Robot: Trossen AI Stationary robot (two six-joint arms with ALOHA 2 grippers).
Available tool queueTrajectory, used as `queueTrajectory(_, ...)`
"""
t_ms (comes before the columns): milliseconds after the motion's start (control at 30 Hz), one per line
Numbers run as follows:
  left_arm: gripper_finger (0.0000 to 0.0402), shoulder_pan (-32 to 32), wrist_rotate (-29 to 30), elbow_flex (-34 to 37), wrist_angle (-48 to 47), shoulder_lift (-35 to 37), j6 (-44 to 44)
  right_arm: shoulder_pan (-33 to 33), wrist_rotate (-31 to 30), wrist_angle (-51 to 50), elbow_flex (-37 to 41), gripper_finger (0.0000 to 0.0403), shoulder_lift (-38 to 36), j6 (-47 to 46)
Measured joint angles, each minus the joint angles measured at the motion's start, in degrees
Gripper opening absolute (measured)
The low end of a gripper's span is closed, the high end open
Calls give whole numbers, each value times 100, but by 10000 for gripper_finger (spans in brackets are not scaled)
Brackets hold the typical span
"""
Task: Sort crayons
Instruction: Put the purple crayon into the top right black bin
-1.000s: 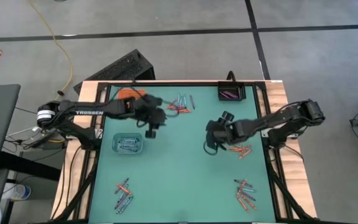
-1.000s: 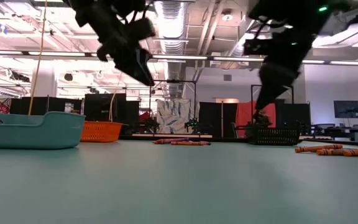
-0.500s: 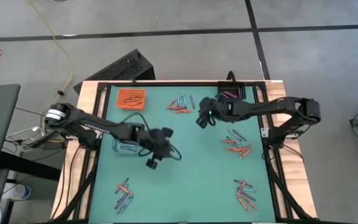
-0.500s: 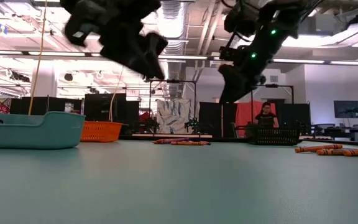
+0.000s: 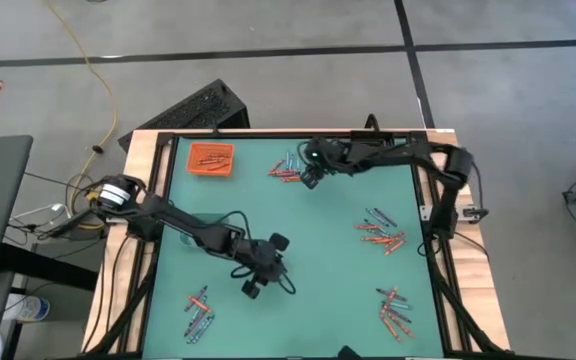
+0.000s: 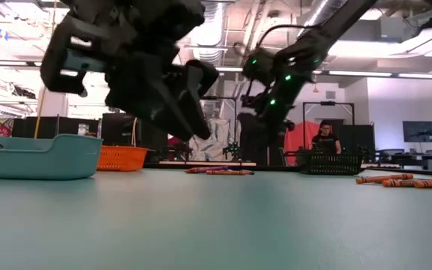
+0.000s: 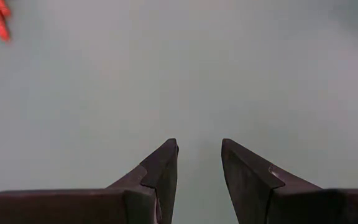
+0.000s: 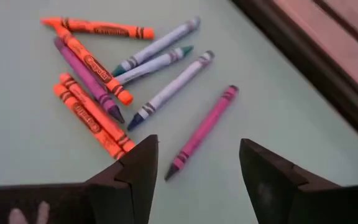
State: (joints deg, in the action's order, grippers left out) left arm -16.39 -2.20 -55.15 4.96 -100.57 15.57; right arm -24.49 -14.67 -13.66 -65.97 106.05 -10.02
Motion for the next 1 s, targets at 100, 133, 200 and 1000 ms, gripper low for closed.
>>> queueTrajectory(100,115,-109,3,8,44,24,-39,-4,18,-391,-495,218,408,90)
queueTrajectory(133,115,-155,3,8,63,24,-37,-8,17,-545,-682,218,530,91)
queueTrajectory(200,115,-214,5,8,66,33,-29,-39,15,-965,-1008,214,783,90)
queueTrajectory(1000,115,-449,3,8,54,37,41,-303,732,-1761,-1587,22,1332,-241)
